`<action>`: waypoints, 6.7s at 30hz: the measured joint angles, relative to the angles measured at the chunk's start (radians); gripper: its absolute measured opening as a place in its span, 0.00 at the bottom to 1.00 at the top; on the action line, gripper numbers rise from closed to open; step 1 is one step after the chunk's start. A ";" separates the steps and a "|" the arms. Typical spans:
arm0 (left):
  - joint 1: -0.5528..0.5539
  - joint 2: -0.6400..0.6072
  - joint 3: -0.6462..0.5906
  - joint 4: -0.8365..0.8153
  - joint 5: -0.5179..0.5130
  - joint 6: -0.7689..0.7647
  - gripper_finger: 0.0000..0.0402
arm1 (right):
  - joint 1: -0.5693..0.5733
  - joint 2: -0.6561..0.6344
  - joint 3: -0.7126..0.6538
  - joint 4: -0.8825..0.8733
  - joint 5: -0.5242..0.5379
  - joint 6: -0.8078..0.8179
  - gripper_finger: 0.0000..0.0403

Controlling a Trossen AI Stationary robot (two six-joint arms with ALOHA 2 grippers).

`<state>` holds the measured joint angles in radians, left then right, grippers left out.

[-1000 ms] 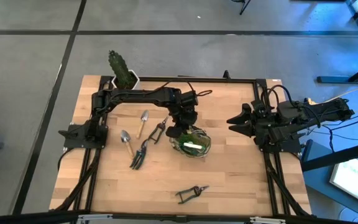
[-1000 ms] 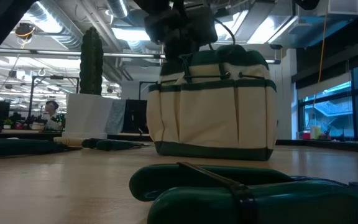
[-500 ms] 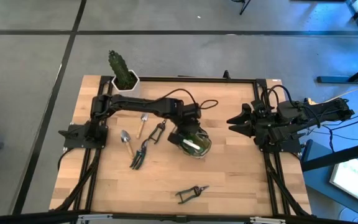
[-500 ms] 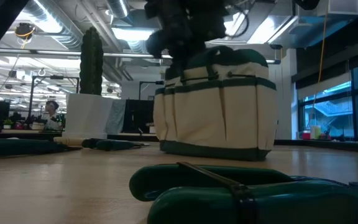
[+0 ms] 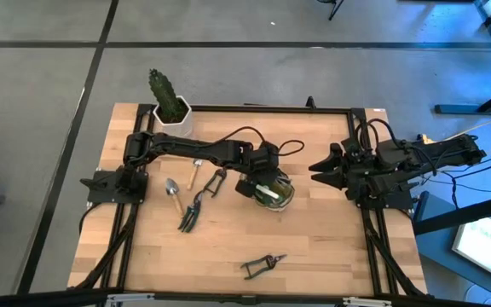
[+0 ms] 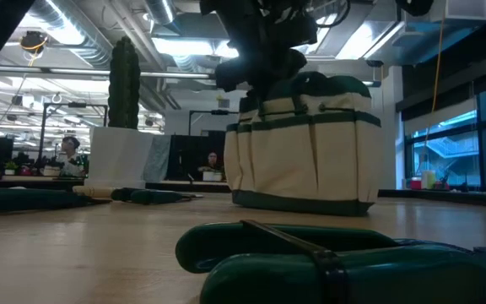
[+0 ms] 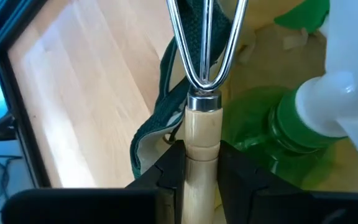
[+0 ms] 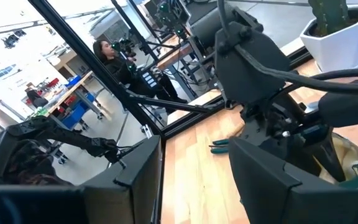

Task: Pick & Place Garden tools in Gardening bag
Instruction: Put the hand rake into the gardening bag, then put the top trowel into the gardening bag

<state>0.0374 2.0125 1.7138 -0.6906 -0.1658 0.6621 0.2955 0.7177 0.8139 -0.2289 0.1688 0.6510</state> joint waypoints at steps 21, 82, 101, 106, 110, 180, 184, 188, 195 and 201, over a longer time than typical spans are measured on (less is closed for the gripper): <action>-0.015 0.000 0.000 -0.017 0.052 -0.083 0.53 | 0.000 -0.001 0.000 -0.018 0.015 -0.004 0.48; -0.184 -0.314 -0.138 -0.525 0.166 -1.676 0.43 | -0.001 -0.001 0.000 -0.007 -0.011 0.127 0.48; -0.214 -0.743 -0.726 -0.351 -0.082 -2.243 0.37 | -0.001 -0.001 0.000 -0.007 0.015 0.130 0.48; -0.107 -0.812 -0.901 0.043 -0.108 -1.894 0.37 | -0.001 0.001 0.000 -0.006 0.049 0.130 0.48; -0.041 -0.827 -0.909 0.018 -0.130 -1.858 0.36 | -0.010 0.002 0.000 -0.007 0.045 0.130 0.48; 0.270 -0.524 -0.978 0.042 0.118 -1.599 0.30 | -0.013 0.004 0.000 -0.049 0.011 0.182 0.48; 0.270 -0.524 -0.978 0.043 0.133 -1.606 0.30 | -0.013 0.004 0.000 -0.058 0.011 0.180 0.48; 0.254 -0.524 -0.978 0.044 0.133 -1.627 0.30 | -0.013 0.004 0.000 -0.060 0.011 0.181 0.48; 0.222 -0.437 -0.972 0.033 0.147 -1.659 0.27 | -0.013 0.004 0.000 -0.060 0.011 0.189 0.48; 0.176 -0.419 -0.945 0.008 0.085 -1.678 0.23 | -0.013 0.003 0.000 -0.060 -0.001 0.191 0.48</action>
<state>0.2134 1.5930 0.7686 -0.6826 -0.0808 -1.0161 0.2829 0.7212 0.8135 -0.2886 0.1681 0.8422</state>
